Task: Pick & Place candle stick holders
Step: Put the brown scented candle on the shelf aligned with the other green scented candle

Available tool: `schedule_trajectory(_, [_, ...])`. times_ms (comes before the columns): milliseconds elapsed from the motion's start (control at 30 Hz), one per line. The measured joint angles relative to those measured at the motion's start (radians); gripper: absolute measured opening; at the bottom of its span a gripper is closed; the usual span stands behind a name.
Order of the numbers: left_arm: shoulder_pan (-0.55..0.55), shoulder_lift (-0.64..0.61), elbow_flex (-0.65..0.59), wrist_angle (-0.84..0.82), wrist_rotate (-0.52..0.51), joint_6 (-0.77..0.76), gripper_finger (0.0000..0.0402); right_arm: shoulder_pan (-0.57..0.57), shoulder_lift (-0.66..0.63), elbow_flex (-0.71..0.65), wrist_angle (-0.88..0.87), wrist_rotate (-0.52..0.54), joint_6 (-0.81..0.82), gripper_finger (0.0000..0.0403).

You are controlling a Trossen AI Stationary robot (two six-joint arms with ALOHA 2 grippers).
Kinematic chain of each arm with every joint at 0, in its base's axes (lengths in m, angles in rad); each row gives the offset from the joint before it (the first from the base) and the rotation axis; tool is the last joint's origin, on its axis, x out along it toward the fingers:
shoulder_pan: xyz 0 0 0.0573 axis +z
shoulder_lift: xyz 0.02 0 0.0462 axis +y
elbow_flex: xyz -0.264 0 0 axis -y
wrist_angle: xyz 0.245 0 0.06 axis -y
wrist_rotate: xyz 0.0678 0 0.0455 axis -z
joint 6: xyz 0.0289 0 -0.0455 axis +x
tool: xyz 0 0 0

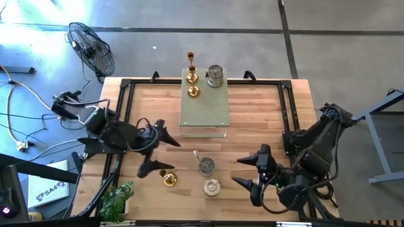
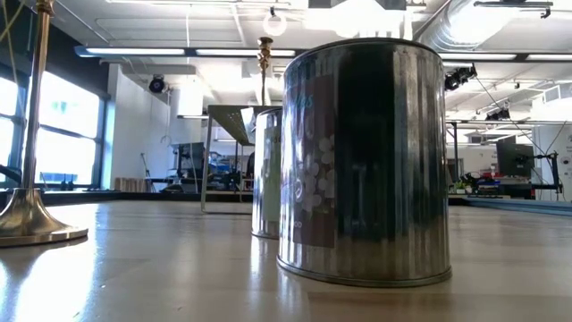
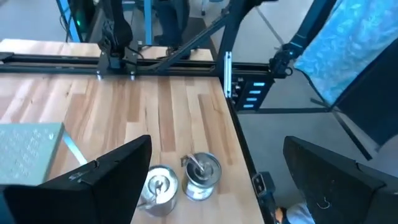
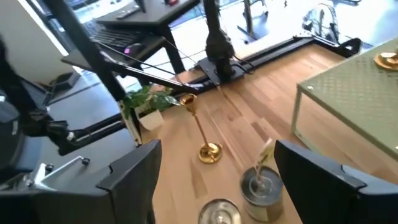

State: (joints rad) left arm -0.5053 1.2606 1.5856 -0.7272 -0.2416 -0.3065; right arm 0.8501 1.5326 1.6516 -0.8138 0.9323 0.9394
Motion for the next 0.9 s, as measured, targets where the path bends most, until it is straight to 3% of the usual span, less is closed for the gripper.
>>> schedule_trajectory(400, [-0.025,-0.094,-0.001,-0.197,0.106,-0.062,0.0359,-0.02,0.029,0.0,0.06,0.023,-0.068,0.0307])
schedule_trajectory(700, [-0.025,-0.114,-0.001,-0.283,0.209,-0.065,0.0359,-0.082,0.065,0.0,0.046,-0.121,-0.052,0.0307])
schedule_trajectory(900, [-0.025,-0.098,-0.001,-0.271,0.194,-0.065,0.0359,-0.11,0.074,0.0,0.046,-0.162,-0.017,0.0307])
